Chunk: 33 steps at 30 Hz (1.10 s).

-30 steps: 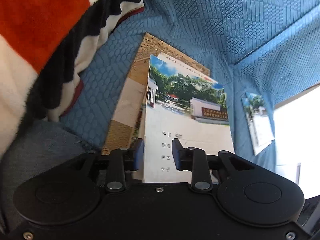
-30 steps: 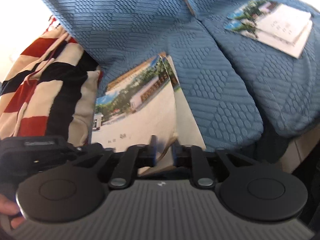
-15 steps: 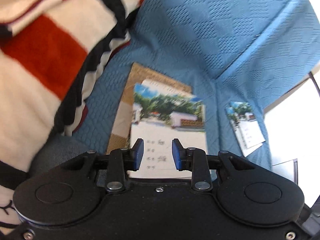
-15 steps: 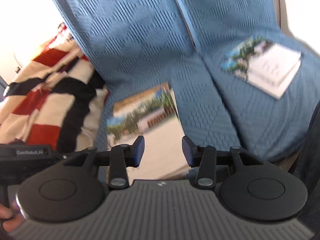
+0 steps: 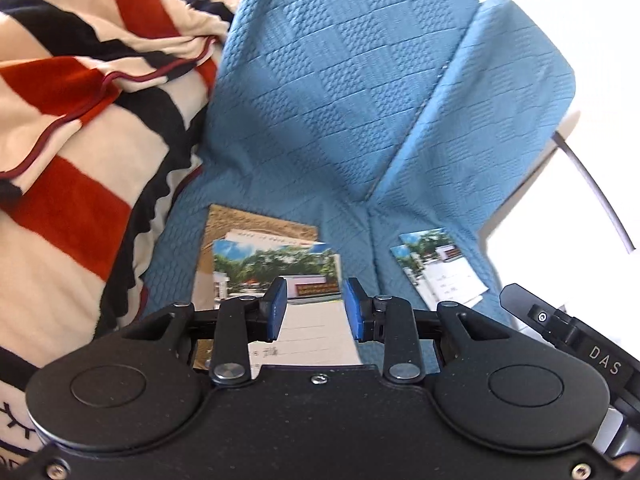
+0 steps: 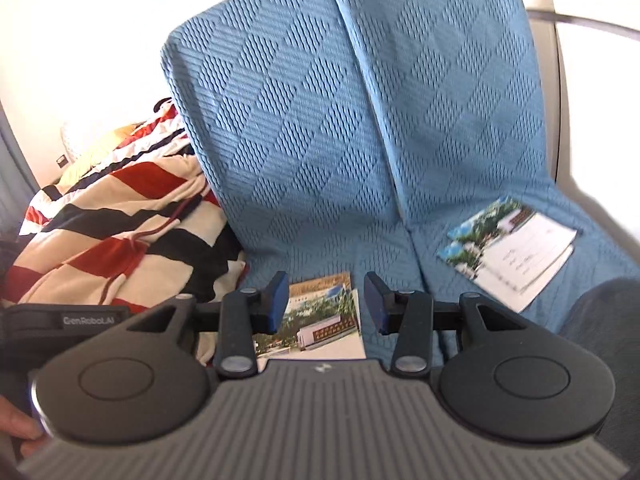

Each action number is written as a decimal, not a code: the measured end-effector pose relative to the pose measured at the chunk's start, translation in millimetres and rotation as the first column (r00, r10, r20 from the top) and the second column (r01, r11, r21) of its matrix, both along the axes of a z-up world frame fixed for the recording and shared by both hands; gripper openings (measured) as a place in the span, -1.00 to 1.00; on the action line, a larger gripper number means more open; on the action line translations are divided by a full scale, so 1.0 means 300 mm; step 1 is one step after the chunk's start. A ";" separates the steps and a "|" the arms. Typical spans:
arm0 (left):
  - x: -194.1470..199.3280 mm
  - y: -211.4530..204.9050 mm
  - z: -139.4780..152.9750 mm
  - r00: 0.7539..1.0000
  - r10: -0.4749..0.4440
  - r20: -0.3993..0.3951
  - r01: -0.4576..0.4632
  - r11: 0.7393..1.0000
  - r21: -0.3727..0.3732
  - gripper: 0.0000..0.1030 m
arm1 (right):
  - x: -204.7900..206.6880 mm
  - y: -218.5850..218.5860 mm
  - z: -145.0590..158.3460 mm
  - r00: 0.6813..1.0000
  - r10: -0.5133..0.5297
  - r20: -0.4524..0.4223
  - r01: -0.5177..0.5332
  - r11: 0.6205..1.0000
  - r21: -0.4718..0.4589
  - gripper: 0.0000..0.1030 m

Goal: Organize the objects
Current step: 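Withdraw both open grippers up and back from the tan stack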

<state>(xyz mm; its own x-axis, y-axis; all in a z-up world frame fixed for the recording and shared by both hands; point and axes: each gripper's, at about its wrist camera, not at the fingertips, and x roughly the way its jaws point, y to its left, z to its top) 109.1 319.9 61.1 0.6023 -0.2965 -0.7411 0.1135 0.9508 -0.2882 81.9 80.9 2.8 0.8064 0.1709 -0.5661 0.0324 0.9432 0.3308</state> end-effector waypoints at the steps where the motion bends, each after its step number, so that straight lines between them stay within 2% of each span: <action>1: -0.007 -0.006 0.006 1.000 -0.005 0.003 0.005 1.000 0.002 -0.43 | -0.007 -0.003 0.008 1.000 0.005 0.000 -0.005 1.000 0.001 -0.12; 15: -0.125 -0.082 0.053 0.995 -0.056 0.085 0.052 0.997 0.049 -0.28 | -0.121 -0.023 0.044 1.000 0.006 0.000 -0.006 0.996 -0.086 -0.14; 20: -0.155 -0.114 0.055 0.993 -0.067 0.095 0.062 0.996 0.059 -0.23 | -0.140 -0.046 0.026 1.000 0.003 -0.019 -0.005 0.997 -0.078 -0.14; 25: -0.172 -0.144 0.034 0.994 -0.080 0.080 0.075 0.995 0.067 0.04 | -0.150 -0.057 0.005 0.999 0.000 -0.040 -0.004 0.995 -0.099 -0.14; 29: -0.183 -0.165 0.023 0.992 -0.099 0.076 0.093 0.993 0.078 0.15 | -0.148 -0.060 -0.009 0.999 0.008 -0.048 -0.012 0.995 -0.097 -0.14; 33: -0.186 -0.176 0.027 0.991 -0.101 0.087 0.094 0.992 0.087 0.44 | -0.149 -0.067 -0.012 0.999 0.011 -0.048 -0.016 0.996 -0.090 -0.14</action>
